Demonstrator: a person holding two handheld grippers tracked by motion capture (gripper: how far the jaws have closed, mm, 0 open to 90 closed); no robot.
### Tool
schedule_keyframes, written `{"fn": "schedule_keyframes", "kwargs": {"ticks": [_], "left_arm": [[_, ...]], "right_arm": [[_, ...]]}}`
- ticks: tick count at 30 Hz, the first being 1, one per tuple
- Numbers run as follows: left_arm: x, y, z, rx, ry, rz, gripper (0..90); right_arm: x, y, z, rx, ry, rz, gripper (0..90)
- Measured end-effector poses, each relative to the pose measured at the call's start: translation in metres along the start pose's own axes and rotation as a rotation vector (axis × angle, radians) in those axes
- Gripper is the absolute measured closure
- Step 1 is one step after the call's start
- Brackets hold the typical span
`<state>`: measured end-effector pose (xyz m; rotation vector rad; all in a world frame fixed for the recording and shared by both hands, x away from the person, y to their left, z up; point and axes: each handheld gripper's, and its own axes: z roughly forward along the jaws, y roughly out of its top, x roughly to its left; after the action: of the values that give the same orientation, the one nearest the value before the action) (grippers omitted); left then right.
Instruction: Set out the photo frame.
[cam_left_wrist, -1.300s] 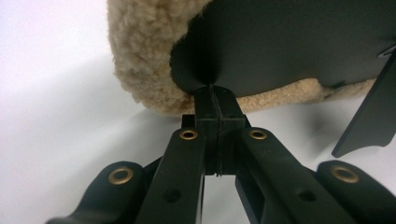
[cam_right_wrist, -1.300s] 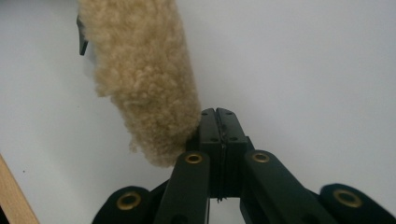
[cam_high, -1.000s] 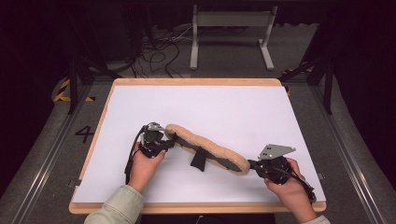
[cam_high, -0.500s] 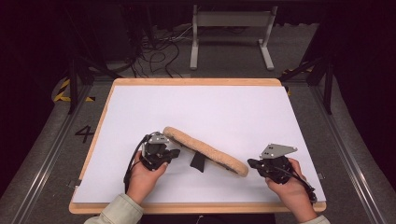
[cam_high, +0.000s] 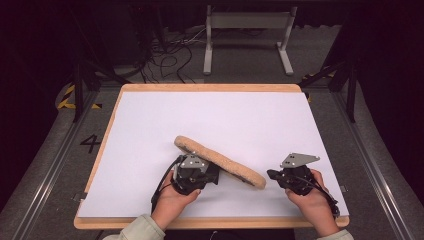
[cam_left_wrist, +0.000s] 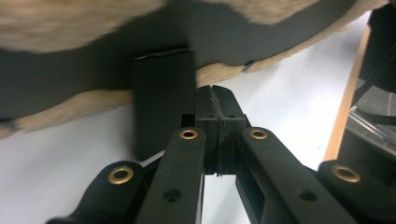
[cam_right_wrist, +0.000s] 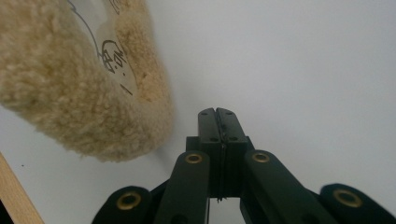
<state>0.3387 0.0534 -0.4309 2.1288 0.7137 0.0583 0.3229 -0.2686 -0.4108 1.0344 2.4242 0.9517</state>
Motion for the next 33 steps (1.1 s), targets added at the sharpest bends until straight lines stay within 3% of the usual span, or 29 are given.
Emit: {"fn": "schedule_keyframes", "kwargs": {"ticks": [8,13,18,24,33], "left_arm": [[-0.009,0.002,0.027,0.036,0.005,0.035,90.0],[-0.01,0.001,0.04,0.064,0.047,0.023,90.0],[-0.013,-0.001,0.043,0.057,0.076,-0.001,90.0],[-0.014,-0.001,0.044,0.055,0.108,0.013,90.0],[-0.011,-0.001,0.042,0.058,0.102,-0.001,90.0]], "right_arm": [[0.0,-0.003,0.002,0.005,0.006,0.008,90.0],[0.0,-0.004,0.003,0.013,0.01,0.011,90.0],[0.0,-0.004,0.004,0.015,0.009,0.011,90.0],[0.002,-0.004,0.005,0.014,0.011,0.003,90.0],[0.002,-0.002,0.006,0.009,0.012,-0.001,90.0]]}}
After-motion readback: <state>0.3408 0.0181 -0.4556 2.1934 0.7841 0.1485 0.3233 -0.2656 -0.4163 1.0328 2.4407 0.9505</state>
